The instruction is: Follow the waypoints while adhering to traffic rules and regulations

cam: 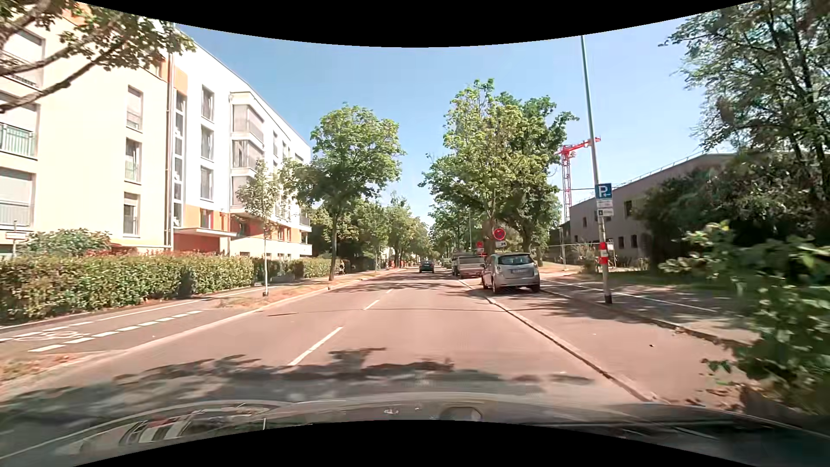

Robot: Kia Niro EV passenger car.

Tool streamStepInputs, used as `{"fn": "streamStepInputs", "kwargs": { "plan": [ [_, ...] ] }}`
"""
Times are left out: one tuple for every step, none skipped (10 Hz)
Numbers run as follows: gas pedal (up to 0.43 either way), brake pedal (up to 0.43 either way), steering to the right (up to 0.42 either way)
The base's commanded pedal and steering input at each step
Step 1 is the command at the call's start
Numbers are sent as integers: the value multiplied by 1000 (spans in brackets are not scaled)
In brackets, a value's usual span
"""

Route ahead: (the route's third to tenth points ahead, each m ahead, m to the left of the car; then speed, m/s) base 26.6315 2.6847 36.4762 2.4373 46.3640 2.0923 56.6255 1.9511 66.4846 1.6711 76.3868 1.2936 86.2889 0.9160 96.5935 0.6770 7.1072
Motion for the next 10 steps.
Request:
{"fn": "streamStepInputs", "kwargs": {
  "plan": [
    [79, 0, -4],
    [79, 0, -5],
    [79, 0, -5],
    [79, 0, -5],
    [79, 0, -5],
    [79, 0, -5],
    [79, 0, -5],
    [79, 0, -3],
    [79, 0, -2],
    [79, 0, -1]
  ]
}}
